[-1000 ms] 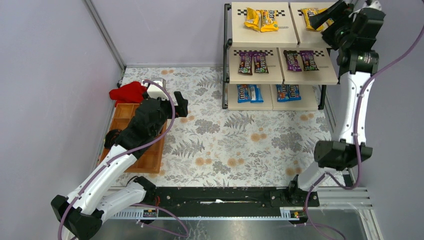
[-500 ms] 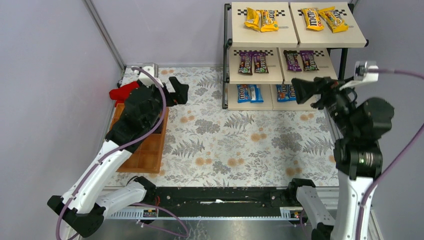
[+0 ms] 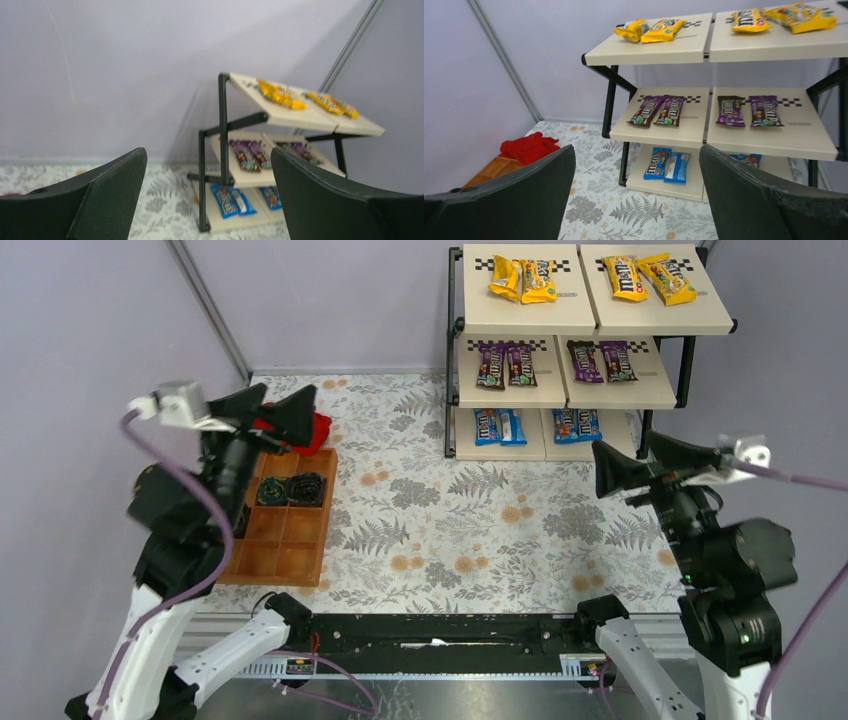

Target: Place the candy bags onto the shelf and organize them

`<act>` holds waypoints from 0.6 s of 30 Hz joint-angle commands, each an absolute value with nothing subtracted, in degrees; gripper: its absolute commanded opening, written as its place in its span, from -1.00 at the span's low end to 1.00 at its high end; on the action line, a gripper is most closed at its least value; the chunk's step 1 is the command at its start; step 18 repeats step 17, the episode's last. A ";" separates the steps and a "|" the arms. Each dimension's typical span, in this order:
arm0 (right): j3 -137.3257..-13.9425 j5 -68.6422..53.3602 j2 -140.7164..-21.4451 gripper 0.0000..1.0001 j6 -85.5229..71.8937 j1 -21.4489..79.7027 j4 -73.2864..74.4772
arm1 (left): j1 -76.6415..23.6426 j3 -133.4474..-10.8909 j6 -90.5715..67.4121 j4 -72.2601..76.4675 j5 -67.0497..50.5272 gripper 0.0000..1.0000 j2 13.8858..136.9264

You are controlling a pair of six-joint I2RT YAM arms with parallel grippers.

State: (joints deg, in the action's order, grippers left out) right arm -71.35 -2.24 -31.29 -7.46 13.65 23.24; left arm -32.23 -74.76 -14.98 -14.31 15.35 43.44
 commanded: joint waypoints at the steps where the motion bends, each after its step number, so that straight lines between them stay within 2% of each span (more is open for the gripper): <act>1: -70.25 4.75 -28.06 1.00 -5.68 15.20 20.81 | -31.99 -75.13 -11.09 -8.49 16.83 0.97 39.48; 18: -70.49 8.59 -30.50 1.00 -10.86 15.20 21.77 | -31.99 -75.18 -6.99 -8.49 17.77 0.97 38.75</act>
